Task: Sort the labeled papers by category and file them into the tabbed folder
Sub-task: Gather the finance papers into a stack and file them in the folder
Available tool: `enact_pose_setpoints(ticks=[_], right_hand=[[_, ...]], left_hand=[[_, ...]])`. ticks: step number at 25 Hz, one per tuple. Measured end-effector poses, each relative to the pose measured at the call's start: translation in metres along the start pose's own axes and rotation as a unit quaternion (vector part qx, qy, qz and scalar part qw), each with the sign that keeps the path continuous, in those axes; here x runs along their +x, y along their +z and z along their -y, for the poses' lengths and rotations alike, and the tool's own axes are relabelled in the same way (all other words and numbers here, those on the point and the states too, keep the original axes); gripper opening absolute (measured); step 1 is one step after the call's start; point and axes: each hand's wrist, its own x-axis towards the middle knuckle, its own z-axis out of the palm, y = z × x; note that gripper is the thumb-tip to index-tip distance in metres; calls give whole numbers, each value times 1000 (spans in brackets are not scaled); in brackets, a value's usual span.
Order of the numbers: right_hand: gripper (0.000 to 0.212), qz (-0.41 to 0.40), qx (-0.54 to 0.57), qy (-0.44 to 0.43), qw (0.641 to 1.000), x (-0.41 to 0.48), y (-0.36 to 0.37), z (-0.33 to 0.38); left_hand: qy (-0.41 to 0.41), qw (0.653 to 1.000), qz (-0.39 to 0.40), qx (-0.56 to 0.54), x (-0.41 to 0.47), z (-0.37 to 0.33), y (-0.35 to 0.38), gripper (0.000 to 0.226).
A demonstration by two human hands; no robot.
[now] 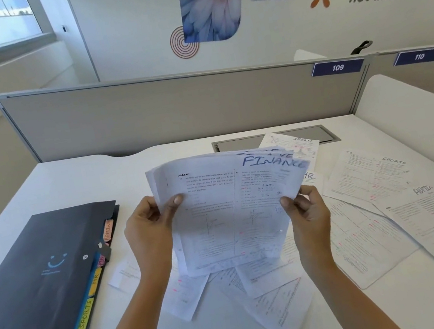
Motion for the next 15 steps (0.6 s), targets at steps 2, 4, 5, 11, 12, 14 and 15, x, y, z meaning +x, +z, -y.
enact_pose_setpoints(ticks=[2,4,5,11,12,14,15], right_hand=[[13,18,9,0,1000,1,-1,-1],[16,44,4,7,999,2,-2,-4],[19,53,2,10,999,2,-2,-5],[23,50,-14,25,998,3,-4,-11],[23,46,-16,26,998,2,-4,-12],[23,42,-17,28,999,3,-4,-12],[23,43,-19,30,998,3,-4,-12]], left_hand=[[-11,1000,1,-10,4,0,0,35],[-25,998,31,-40,8,3,-1,35],[-28,997,52,-58,10,5,-2,37],[-38,996,57,-65,17,6,-1,20],[-40,995,54,-70,18,5,-1,16],[-43,995,48,-79,19,1,0,10],[-43,995,44,-82,20,0,1,8]])
